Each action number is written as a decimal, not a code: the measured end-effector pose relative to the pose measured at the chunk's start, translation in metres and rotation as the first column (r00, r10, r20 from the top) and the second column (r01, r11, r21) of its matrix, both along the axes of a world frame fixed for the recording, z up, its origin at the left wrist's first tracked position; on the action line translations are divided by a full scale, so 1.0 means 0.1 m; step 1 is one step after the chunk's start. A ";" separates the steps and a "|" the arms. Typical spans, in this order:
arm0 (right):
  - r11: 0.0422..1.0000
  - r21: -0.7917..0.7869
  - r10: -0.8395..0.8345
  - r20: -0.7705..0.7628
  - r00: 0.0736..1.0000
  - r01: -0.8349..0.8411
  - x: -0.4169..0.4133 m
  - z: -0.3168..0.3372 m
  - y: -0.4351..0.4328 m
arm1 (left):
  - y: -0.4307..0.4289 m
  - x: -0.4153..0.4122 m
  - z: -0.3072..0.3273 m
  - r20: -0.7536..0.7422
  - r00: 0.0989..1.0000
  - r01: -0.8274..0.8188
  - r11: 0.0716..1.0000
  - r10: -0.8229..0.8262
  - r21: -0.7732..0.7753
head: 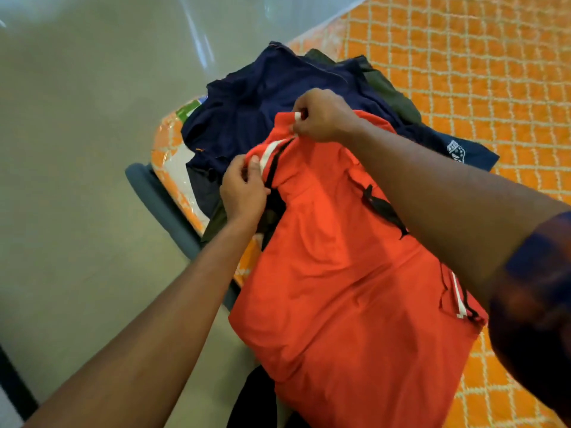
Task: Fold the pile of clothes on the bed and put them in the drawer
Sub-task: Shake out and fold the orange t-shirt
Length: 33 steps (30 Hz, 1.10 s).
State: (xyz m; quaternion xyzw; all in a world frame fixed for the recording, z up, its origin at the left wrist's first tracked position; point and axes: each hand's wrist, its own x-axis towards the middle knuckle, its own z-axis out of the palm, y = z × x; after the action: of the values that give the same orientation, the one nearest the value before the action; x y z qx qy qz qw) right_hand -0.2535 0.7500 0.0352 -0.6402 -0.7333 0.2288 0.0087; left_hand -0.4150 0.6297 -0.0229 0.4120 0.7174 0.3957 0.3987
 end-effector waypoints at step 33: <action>0.960 0.100 0.246 0.153 0.957 -0.262 0.26 -0.13 -0.89 | -1.43 -0.29 -0.16 -0.156 0.752 0.544 0.738 -0.640 -0.400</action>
State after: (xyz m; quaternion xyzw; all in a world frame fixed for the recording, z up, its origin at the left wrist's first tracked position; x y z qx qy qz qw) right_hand -0.2280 0.6612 0.0220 -0.5534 -0.8206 0.1387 -0.0338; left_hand -0.4443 0.4867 -0.0386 0.6000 0.6516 0.0574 0.4605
